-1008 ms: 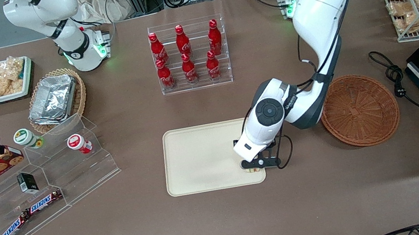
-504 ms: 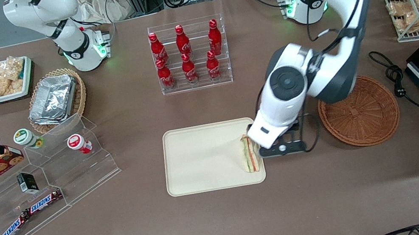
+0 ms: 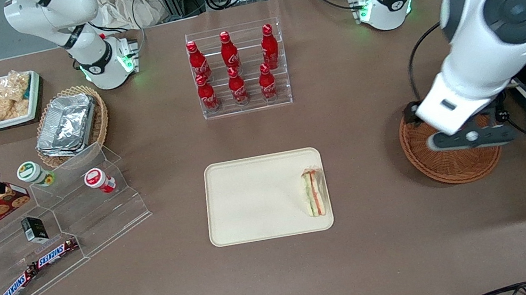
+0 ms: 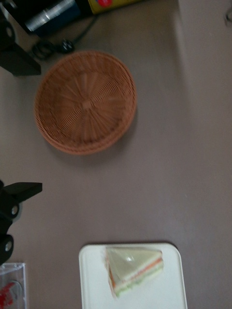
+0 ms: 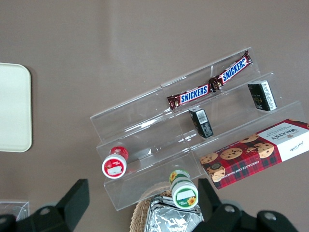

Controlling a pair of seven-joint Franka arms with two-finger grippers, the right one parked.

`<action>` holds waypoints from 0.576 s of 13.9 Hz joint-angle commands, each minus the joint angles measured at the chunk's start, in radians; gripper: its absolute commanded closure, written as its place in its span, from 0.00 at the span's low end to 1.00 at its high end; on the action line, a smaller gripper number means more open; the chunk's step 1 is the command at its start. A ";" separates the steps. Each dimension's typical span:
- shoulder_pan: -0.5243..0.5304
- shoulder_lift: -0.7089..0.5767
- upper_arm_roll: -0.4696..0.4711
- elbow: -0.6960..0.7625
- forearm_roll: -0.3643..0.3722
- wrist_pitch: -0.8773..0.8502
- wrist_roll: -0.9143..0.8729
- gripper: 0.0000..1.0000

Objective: Place sandwich from basket to tray

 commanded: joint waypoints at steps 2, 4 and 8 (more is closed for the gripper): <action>0.117 -0.050 -0.010 -0.006 -0.043 -0.043 0.100 0.01; 0.157 -0.067 -0.009 0.003 -0.045 -0.059 0.211 0.00; 0.188 -0.091 -0.007 -0.002 -0.043 -0.076 0.210 0.00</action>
